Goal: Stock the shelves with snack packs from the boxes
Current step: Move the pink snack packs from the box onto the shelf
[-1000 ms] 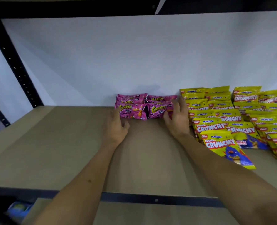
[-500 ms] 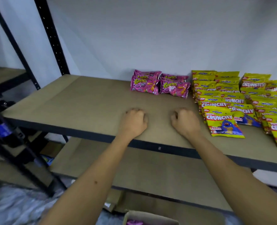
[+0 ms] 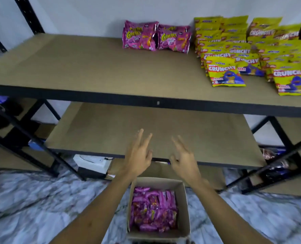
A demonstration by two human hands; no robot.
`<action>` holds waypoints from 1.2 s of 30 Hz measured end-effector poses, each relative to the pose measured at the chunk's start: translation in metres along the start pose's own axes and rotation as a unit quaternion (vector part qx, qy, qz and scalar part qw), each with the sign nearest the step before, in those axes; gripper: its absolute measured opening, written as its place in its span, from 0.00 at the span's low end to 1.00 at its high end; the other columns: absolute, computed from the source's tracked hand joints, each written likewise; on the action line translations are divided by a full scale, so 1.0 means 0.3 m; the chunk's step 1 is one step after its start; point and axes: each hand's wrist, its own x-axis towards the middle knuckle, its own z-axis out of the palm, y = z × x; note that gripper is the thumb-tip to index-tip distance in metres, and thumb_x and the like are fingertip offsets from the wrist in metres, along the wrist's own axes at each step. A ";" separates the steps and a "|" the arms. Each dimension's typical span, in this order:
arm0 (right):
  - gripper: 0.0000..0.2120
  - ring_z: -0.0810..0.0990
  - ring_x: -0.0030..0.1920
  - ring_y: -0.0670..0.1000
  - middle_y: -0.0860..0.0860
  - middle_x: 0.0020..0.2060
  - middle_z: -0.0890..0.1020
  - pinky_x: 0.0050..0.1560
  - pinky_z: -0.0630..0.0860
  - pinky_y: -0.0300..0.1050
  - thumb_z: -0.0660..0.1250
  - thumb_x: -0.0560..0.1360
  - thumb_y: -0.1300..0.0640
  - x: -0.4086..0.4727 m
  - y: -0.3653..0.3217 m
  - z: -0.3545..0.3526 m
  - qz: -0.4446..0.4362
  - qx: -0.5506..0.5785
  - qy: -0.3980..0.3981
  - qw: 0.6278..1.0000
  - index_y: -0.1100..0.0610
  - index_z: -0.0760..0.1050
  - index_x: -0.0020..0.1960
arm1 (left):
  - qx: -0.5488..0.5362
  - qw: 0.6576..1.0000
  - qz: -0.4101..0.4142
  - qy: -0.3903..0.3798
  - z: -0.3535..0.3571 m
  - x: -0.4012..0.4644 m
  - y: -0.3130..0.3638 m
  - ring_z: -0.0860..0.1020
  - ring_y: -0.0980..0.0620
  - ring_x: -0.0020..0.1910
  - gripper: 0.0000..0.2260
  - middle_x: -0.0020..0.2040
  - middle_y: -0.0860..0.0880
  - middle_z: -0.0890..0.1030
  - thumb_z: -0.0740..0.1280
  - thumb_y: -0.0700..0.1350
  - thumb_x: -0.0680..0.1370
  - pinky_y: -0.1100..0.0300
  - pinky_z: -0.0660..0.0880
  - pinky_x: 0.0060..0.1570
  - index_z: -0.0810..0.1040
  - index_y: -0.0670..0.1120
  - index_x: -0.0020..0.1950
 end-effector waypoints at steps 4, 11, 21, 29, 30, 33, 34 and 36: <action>0.26 0.82 0.50 0.56 0.58 0.52 0.83 0.51 0.76 0.46 0.64 0.77 0.60 -0.222 0.171 0.128 0.153 -0.031 -0.168 0.973 0.53 0.64 0.75 | -0.045 0.981 -0.106 -0.159 0.218 -0.228 -0.127 0.72 0.45 0.66 0.20 0.69 0.45 0.72 0.64 0.44 0.77 0.50 0.71 0.64 0.72 0.48 0.70; 0.07 0.78 0.41 0.53 0.52 0.38 0.79 0.42 0.74 0.47 0.61 0.77 0.58 -0.410 0.449 0.403 0.256 -0.029 -0.252 0.933 0.58 0.76 0.52 | -0.066 0.941 -0.176 -0.281 0.516 -0.475 -0.287 0.80 0.49 0.47 0.10 0.50 0.47 0.82 0.64 0.40 0.76 0.62 0.72 0.43 0.80 0.47 0.55; 0.16 0.79 0.47 0.52 0.57 0.60 0.79 0.43 0.74 0.38 0.64 0.78 0.60 -0.625 0.976 1.010 0.309 0.016 -0.308 0.899 0.57 0.74 0.65 | -0.132 0.889 -0.263 -0.352 1.209 -0.767 -0.491 0.79 0.51 0.56 0.11 0.56 0.48 0.82 0.68 0.41 0.77 0.62 0.73 0.55 0.81 0.45 0.58; 0.10 0.77 0.46 0.51 0.57 0.53 0.81 0.50 0.76 0.41 0.65 0.77 0.63 -0.801 1.227 1.315 0.342 0.034 -0.331 0.879 0.61 0.77 0.57 | -0.141 0.858 -0.302 -0.390 1.543 -0.939 -0.645 0.79 0.47 0.52 0.04 0.53 0.45 0.81 0.68 0.38 0.77 0.54 0.76 0.57 0.81 0.46 0.48; 0.09 0.77 0.45 0.50 0.57 0.52 0.81 0.48 0.76 0.41 0.65 0.77 0.63 -0.814 1.247 1.327 0.343 0.032 -0.327 0.880 0.61 0.77 0.57 | -0.141 0.859 -0.299 -0.392 1.563 -0.952 -0.648 0.79 0.49 0.52 0.05 0.51 0.46 0.81 0.68 0.39 0.77 0.57 0.76 0.56 0.81 0.45 0.50; 0.11 0.77 0.45 0.50 0.57 0.53 0.81 0.45 0.73 0.38 0.65 0.77 0.63 -0.866 1.273 1.349 0.349 0.029 -0.322 0.880 0.60 0.77 0.58 | -0.150 0.858 -0.310 -0.380 1.577 -0.994 -0.636 0.78 0.51 0.51 0.04 0.49 0.48 0.81 0.69 0.41 0.77 0.60 0.74 0.54 0.81 0.46 0.51; 0.12 0.77 0.47 0.51 0.57 0.55 0.80 0.46 0.73 0.39 0.64 0.77 0.62 -0.889 1.279 1.358 0.349 0.029 -0.325 0.879 0.60 0.77 0.60 | -0.153 0.855 -0.316 -0.382 1.577 -1.018 -0.634 0.78 0.52 0.49 0.02 0.47 0.49 0.80 0.69 0.41 0.77 0.60 0.74 0.53 0.80 0.48 0.46; 0.12 0.77 0.50 0.51 0.56 0.56 0.80 0.51 0.75 0.41 0.65 0.77 0.62 -0.927 1.279 1.367 0.350 0.025 -0.325 0.878 0.60 0.77 0.60 | -0.152 0.849 -0.328 -0.386 1.568 -1.061 -0.633 0.76 0.54 0.42 0.08 0.40 0.49 0.78 0.68 0.39 0.76 0.60 0.73 0.48 0.77 0.48 0.38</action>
